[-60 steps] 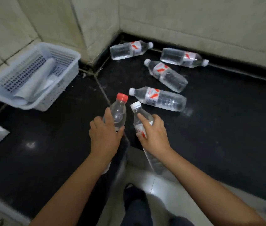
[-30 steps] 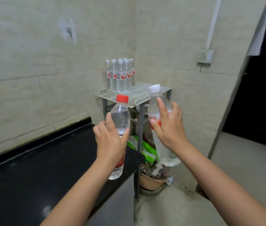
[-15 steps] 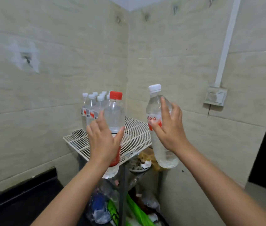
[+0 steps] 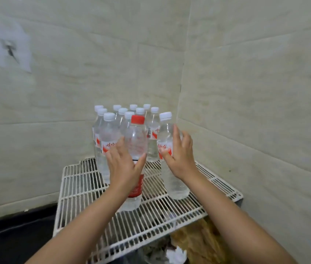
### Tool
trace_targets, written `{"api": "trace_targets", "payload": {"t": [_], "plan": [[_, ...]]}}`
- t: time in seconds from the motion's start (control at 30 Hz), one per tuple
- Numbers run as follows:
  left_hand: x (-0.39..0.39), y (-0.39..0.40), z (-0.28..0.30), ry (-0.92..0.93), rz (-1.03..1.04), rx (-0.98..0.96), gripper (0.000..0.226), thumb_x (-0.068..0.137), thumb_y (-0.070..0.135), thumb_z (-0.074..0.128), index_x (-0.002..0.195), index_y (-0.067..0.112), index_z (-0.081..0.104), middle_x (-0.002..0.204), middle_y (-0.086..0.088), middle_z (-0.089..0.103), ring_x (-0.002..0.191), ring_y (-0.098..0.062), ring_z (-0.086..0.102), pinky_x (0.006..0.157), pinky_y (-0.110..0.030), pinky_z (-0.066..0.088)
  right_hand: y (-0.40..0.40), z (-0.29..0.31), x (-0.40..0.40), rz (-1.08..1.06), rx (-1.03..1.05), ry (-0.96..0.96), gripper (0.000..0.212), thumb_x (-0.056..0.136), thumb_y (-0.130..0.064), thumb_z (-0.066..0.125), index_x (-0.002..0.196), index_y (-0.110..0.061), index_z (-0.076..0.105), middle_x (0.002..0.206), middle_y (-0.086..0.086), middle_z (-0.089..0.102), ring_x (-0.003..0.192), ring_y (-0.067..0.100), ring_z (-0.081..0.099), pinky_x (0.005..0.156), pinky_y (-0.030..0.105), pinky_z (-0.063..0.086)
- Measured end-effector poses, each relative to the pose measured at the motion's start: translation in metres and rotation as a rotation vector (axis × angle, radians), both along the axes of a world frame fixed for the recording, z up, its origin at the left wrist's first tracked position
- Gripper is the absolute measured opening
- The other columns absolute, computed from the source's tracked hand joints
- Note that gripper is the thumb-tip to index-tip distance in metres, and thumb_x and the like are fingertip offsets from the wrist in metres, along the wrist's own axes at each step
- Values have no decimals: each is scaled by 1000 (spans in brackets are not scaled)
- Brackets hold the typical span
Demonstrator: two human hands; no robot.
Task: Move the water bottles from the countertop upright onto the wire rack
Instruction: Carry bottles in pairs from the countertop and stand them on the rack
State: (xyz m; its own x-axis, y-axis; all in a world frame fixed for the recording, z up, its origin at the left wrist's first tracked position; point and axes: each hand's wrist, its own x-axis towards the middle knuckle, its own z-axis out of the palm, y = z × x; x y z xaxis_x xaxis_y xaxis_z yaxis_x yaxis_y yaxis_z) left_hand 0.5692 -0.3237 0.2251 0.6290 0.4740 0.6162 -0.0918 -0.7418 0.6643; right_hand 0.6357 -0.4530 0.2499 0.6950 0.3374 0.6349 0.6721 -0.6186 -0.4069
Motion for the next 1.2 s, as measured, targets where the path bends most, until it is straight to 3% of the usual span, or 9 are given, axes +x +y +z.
{"api": "trace_targets", "payload": {"t": [0.2, 0.37, 0.43, 0.6, 0.77, 0.87, 0.97, 1.07, 1.2], "plan": [[71, -14, -1, 15, 149, -91, 77, 83, 35, 58, 140, 10, 12, 134, -20, 27, 122, -28, 21, 104, -43, 21, 5, -12, 86, 154, 64, 28, 72, 86, -21, 57, 142, -4, 14, 139, 29, 21, 128, 38, 23, 106, 36, 20], [92, -23, -6, -15, 190, -85, 79, 82, 31, 61, 139, 7, 12, 139, -21, 19, 121, -15, 11, 108, -48, 16, 11, -26, 112, 237, 210, 42, 71, 83, -10, 61, 138, 2, 19, 134, 32, 26, 126, 40, 29, 100, 30, 21], [92, -26, -14, -3, 194, -73, 79, 81, 31, 62, 138, 4, 14, 140, -22, 19, 123, -18, 14, 107, -48, 17, 12, -30, 114, 233, 230, 21, 71, 80, -8, 63, 137, 4, 22, 132, 34, 29, 122, 42, 33, 98, 32, 23], [83, -22, -13, 57, 213, -94, 86, 77, 33, 66, 139, 9, 11, 139, -20, 22, 126, -27, 19, 107, -46, 21, 2, -19, 114, 249, 155, 110, 84, 72, -21, 73, 138, -9, 22, 133, 22, 33, 124, 31, 30, 99, 30, 26], [73, -7, 16, 87, 161, -106, 84, 75, 44, 64, 139, 19, 16, 138, -15, 30, 128, -31, 30, 107, -49, 31, -16, 21, 117, 113, 121, 29, 70, 75, -39, 65, 130, -7, 36, 131, 17, 42, 122, 32, 38, 98, 41, 34], [79, 3, 52, 29, 162, -51, 72, 76, 45, 63, 132, 12, 32, 128, -13, 46, 115, -28, 47, 96, -48, 44, -9, 56, 125, 137, -39, 15, 57, 79, -47, 58, 122, -11, 46, 118, 12, 56, 109, 29, 52, 77, 32, 40], [85, 4, 77, 109, 125, 57, 54, 75, 40, 68, 117, 12, 50, 106, -8, 61, 90, -22, 57, 83, -43, 53, 2, 73, 127, 90, -303, -39, 39, 81, -46, 57, 100, -12, 56, 97, 8, 62, 81, 21, 51, 49, 21, 25], [87, 4, 79, 220, 118, 142, 39, 77, 34, 68, 107, 12, 57, 99, -6, 63, 87, -21, 57, 82, -38, 52, 2, 73, 125, 104, -403, -50, 31, 84, -36, 57, 95, -7, 57, 98, 12, 63, 77, 21, 44, 47, 25, 22], [75, 11, 75, 277, -121, 88, 40, 79, 20, 67, 117, 10, 56, 97, 0, 58, 88, -13, 54, 77, -25, 43, -15, 74, 125, 342, -454, 99, 24, 85, -21, 56, 106, -9, 59, 105, 12, 62, 92, 23, 53, 69, 25, 31]]}}
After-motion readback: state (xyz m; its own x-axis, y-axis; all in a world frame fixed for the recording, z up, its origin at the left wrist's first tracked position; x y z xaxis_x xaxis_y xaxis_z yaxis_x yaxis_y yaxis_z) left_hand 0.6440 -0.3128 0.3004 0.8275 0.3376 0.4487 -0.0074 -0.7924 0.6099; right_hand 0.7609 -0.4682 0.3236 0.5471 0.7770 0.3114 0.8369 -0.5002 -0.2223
